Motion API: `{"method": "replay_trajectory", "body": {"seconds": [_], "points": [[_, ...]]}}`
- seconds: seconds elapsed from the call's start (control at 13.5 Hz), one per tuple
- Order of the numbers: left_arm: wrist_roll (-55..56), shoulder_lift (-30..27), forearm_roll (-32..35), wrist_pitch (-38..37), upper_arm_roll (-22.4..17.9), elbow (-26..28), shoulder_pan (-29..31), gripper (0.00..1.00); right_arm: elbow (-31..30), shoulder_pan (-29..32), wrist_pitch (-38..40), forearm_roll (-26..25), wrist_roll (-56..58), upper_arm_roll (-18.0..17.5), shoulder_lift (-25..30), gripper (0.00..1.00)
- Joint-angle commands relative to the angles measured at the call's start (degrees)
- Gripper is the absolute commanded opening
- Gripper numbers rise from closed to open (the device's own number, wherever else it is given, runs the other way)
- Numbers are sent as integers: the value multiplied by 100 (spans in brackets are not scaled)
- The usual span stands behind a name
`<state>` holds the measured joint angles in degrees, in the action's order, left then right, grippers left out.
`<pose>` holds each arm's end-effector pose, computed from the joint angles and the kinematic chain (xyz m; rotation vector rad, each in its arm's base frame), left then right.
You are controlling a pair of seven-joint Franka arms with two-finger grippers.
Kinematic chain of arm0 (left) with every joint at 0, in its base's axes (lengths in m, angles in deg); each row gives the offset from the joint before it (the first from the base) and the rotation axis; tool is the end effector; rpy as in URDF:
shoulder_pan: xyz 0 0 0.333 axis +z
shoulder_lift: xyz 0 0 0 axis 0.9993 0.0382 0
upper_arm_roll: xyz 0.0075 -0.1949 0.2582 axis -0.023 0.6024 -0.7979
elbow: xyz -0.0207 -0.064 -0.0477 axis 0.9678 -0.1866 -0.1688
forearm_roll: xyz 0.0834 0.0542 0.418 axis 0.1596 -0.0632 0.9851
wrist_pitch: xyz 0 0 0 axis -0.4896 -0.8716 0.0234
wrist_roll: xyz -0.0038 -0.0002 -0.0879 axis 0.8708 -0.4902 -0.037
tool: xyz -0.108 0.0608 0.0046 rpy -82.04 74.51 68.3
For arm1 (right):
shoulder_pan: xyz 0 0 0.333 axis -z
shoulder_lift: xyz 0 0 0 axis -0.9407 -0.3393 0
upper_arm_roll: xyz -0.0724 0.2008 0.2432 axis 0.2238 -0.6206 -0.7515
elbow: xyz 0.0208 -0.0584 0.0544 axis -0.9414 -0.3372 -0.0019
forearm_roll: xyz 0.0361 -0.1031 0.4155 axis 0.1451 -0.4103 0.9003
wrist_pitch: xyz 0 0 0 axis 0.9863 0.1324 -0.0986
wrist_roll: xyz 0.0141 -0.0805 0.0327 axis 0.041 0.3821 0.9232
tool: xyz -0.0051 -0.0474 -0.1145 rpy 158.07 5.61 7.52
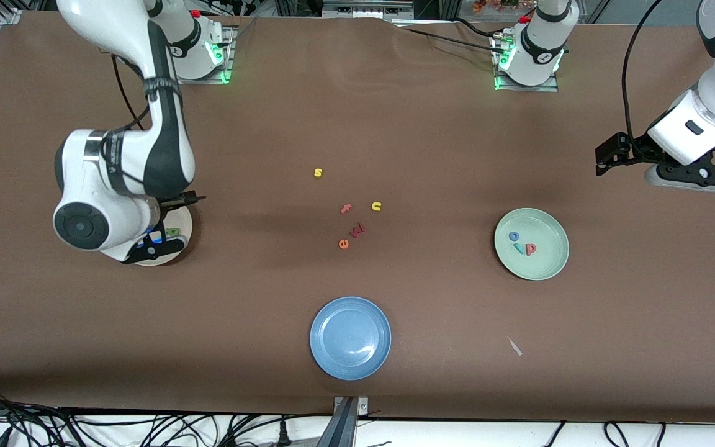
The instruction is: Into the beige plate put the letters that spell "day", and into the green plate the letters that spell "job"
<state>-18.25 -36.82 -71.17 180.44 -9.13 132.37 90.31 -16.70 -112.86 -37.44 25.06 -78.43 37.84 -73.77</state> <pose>0.5984 -0.0474 0.5510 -3.1293 0.1712 0.0100 0.6541 0.1445 0.3571 2.9259 0.3799 -0.6612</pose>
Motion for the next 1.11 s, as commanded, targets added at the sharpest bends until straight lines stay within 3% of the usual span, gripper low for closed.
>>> {"method": "replay_trajectory", "body": {"seconds": [0.0,0.3,0.45,0.59,1.04], "points": [[-116,-61,-81,-38,-10,-24,-4,100,-717,356,-122,-973,-640,-1106,1198,100],[-116,-61,-81,-47,-10,-24,-4,100,-912,1681,-437,-1179,-713,-2620,2051,100],[-99,-61,-81,-55,-1,-24,-13,100,-956,2534,-438,-1179,-713,-3184,2508,100],[-108,-61,-81,-64,-10,-24,-13,100,-921,2949,-456,-1179,-739,-3256,2887,100],[-99,-61,-90,-91,-1,-24,-22,100,-886,3584,-439,-1144,-739,-3265,3152,100]]}}
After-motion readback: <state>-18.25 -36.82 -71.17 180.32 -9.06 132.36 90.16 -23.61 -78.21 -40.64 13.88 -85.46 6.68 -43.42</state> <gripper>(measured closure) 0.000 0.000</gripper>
